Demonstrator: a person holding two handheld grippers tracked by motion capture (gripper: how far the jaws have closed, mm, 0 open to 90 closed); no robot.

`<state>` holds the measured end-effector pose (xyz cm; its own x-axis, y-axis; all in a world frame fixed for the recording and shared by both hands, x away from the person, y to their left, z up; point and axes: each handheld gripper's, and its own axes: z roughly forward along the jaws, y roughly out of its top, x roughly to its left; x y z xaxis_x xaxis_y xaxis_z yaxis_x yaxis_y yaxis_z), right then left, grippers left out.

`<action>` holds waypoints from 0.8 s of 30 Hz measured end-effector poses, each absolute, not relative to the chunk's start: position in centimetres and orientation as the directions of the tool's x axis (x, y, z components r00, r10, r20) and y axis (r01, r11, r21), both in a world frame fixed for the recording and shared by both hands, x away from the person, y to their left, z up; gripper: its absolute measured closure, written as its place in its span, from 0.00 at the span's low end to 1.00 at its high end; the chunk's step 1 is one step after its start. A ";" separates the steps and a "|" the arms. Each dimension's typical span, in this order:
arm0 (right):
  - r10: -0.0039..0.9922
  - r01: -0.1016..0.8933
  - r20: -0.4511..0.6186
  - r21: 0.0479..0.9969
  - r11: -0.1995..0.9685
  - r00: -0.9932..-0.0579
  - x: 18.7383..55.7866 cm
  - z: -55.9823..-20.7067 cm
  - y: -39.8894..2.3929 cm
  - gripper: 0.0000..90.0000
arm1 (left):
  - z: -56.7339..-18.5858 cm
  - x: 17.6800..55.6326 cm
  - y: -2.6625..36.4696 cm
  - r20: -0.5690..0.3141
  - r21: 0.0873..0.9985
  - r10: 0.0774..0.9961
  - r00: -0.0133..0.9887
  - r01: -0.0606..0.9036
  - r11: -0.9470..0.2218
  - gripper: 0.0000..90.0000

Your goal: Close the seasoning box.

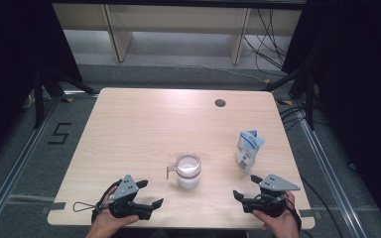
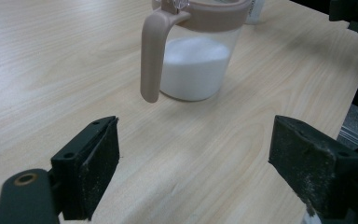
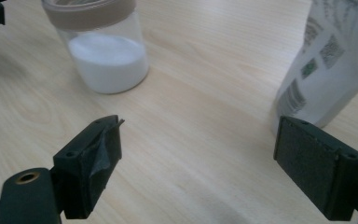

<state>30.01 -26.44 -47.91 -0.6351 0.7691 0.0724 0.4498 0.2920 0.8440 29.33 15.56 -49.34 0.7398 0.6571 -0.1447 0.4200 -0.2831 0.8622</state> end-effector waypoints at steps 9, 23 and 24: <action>0.748 0.469 0.098 0.830 0.302 -0.656 28.9 -48.3 -25.7 0.18 | -49.7 28.8 15.4 -0.145 0.851 0.655 0.742 0.431 -0.300 0.18; 0.729 0.506 0.131 0.799 0.324 -0.672 27.8 -48.9 -25.5 0.18 | -49.8 28.6 15.5 -0.148 0.836 0.645 0.749 0.443 -0.323 0.18; 0.730 0.504 0.125 0.800 0.327 -0.672 27.7 -48.9 -25.5 0.18 | -49.8 28.6 15.5 -0.145 0.837 0.645 0.750 0.441 -0.325 0.18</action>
<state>27.75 -25.54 -48.91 -0.6721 0.7298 0.1250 0.5038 0.3270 0.7995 28.58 15.53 -49.80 0.7501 0.6452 -0.1453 0.4413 -0.3247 0.8366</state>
